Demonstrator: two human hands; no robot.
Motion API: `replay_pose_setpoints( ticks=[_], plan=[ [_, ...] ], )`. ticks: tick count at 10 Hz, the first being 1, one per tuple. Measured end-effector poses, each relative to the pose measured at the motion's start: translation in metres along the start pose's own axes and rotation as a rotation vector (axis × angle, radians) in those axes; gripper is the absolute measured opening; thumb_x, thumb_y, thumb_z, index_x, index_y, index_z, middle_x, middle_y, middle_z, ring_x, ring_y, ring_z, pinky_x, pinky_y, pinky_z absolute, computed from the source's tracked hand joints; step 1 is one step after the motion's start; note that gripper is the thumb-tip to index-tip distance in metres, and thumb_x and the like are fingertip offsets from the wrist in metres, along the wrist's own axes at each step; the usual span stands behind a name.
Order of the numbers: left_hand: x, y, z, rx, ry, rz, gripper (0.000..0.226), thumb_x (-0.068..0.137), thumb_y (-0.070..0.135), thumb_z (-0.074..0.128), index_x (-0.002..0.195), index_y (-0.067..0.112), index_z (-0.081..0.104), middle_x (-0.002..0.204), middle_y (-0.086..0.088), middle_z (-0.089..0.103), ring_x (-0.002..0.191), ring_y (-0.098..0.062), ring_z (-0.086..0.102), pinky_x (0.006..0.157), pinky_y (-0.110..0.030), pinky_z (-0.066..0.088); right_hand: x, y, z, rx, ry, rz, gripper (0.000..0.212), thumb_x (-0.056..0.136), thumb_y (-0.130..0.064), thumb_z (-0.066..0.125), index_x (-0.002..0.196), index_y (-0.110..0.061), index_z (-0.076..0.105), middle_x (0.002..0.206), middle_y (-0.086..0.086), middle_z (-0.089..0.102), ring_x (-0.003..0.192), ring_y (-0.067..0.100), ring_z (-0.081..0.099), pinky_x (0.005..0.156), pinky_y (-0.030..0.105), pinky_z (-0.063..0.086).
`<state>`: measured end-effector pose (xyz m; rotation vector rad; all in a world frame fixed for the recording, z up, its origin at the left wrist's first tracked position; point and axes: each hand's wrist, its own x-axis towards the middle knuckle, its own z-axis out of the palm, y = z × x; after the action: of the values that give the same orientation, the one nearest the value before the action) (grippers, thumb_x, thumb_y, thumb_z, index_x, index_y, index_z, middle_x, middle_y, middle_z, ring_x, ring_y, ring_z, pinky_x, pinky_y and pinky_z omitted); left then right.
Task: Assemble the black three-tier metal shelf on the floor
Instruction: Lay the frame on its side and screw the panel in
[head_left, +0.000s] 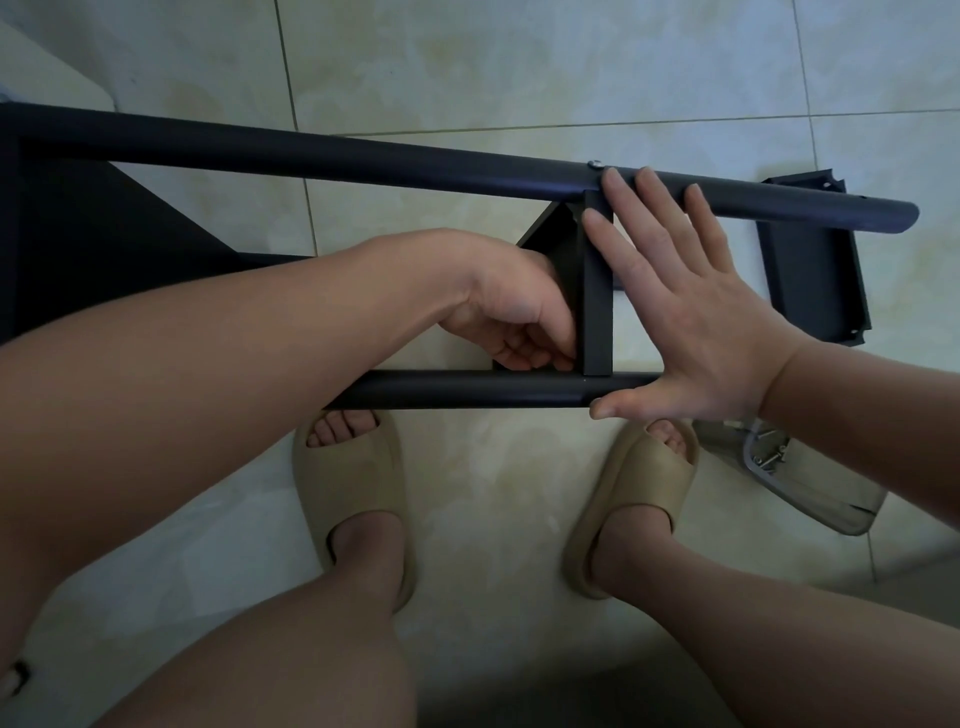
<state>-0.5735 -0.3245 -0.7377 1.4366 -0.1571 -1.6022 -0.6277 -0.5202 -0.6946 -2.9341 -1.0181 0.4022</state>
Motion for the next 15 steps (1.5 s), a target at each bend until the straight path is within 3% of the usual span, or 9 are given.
replay_pose_setpoints(
  ticks=[1, 2, 4, 6, 7, 9, 12, 14, 15],
  plan=[
    [-0.0011, -0.0014, -0.0012, 0.037, -0.013, 0.007, 0.014, 0.091, 0.004, 0.064, 0.104, 0.007, 0.069, 0.084, -0.004, 0.070, 0.080, -0.017, 0.061, 0.083, -0.031, 0.053, 0.0000, 0.0003, 0.0008, -0.003, 0.004, 0.000, 0.129, 0.075, -0.097, 0.030, 0.162, -0.004, 0.008, 0.168, 0.021, 0.001, 0.156, 0.040, -0.004, 0.122, 0.065, 0.004],
    [-0.0042, -0.0019, -0.0039, 0.121, -0.051, 0.007, 0.012, 0.094, 0.012, 0.061, 0.096, 0.016, 0.072, 0.086, 0.001, 0.074, 0.080, -0.014, 0.067, 0.083, -0.032, 0.054, 0.0000, 0.0003, 0.0010, -0.005, 0.006, -0.001, 0.129, 0.075, -0.097, 0.030, 0.162, -0.005, 0.008, 0.169, 0.021, 0.000, 0.156, 0.040, -0.004, 0.123, 0.064, 0.003],
    [-0.0006, -0.0015, -0.0054, 0.177, -0.016, 0.022, 0.011, 0.091, 0.011, 0.066, 0.085, 0.018, 0.072, 0.079, 0.003, 0.073, 0.075, -0.012, 0.060, 0.075, -0.025, 0.047, -0.0003, 0.0011, 0.0013, -0.008, 0.004, 0.001, 0.129, 0.075, -0.097, 0.029, 0.162, -0.004, 0.008, 0.169, 0.021, 0.000, 0.156, 0.039, -0.004, 0.122, 0.065, 0.004],
    [-0.0016, -0.0009, -0.0092, 0.163, -0.022, 0.042, 0.009, 0.087, 0.006, 0.071, 0.090, 0.015, 0.072, 0.080, 0.002, 0.071, 0.073, -0.010, 0.059, 0.072, -0.022, 0.047, -0.0003, 0.0004, 0.0006, -0.005, 0.002, 0.001, 0.129, 0.075, -0.097, 0.030, 0.162, -0.004, 0.008, 0.169, 0.021, 0.000, 0.156, 0.040, -0.004, 0.122, 0.065, 0.003],
    [-0.0026, -0.0013, -0.0104, 0.184, -0.027, 0.038, 0.013, 0.087, 0.007, 0.072, 0.096, 0.015, 0.071, 0.090, -0.002, 0.068, 0.081, -0.013, 0.058, 0.076, -0.025, 0.046, 0.0002, 0.0001, 0.0000, -0.003, -0.002, 0.001, 0.128, 0.075, -0.096, 0.030, 0.162, -0.004, 0.008, 0.169, 0.021, 0.000, 0.156, 0.040, -0.005, 0.123, 0.064, 0.002],
    [-0.0016, -0.0013, -0.0098, 0.155, -0.021, 0.043, 0.018, 0.089, 0.015, 0.068, 0.075, 0.022, 0.077, 0.085, 0.001, 0.076, 0.073, -0.012, 0.060, 0.078, -0.028, 0.048, -0.0002, 0.0002, -0.0004, -0.001, -0.005, 0.002, 0.129, 0.075, -0.096, 0.030, 0.161, -0.004, 0.008, 0.168, 0.021, -0.001, 0.156, 0.040, -0.005, 0.123, 0.064, 0.002],
    [0.0003, -0.0025, -0.0082, 0.143, -0.013, 0.063, 0.007, 0.087, 0.005, 0.070, 0.088, 0.012, 0.072, 0.079, 0.000, 0.071, 0.068, -0.011, 0.055, 0.075, -0.026, 0.046, -0.0002, 0.0006, 0.0001, -0.005, -0.005, 0.002, 0.129, 0.075, -0.097, 0.030, 0.162, -0.004, 0.007, 0.169, 0.020, -0.001, 0.156, 0.039, -0.005, 0.123, 0.064, 0.002],
    [-0.0005, -0.0022, -0.0090, 0.154, -0.018, 0.079, 0.013, 0.085, 0.003, 0.071, 0.081, 0.015, 0.072, 0.072, 0.004, 0.067, 0.066, -0.009, 0.054, 0.071, -0.023, 0.046, -0.0001, 0.0005, 0.0004, -0.005, -0.002, 0.003, 0.129, 0.075, -0.096, 0.031, 0.162, -0.004, 0.007, 0.169, 0.020, -0.001, 0.156, 0.039, -0.005, 0.123, 0.064, 0.002],
    [-0.0013, -0.0023, -0.0100, 0.166, -0.016, 0.075, 0.013, 0.085, 0.004, 0.072, 0.090, 0.015, 0.072, 0.084, 0.001, 0.067, 0.079, -0.013, 0.058, 0.077, -0.026, 0.047, -0.0001, 0.0007, 0.0008, -0.003, 0.000, 0.002, 0.129, 0.075, -0.097, 0.030, 0.162, -0.004, 0.007, 0.169, 0.020, -0.001, 0.156, 0.039, -0.005, 0.123, 0.064, 0.002]
  ],
)
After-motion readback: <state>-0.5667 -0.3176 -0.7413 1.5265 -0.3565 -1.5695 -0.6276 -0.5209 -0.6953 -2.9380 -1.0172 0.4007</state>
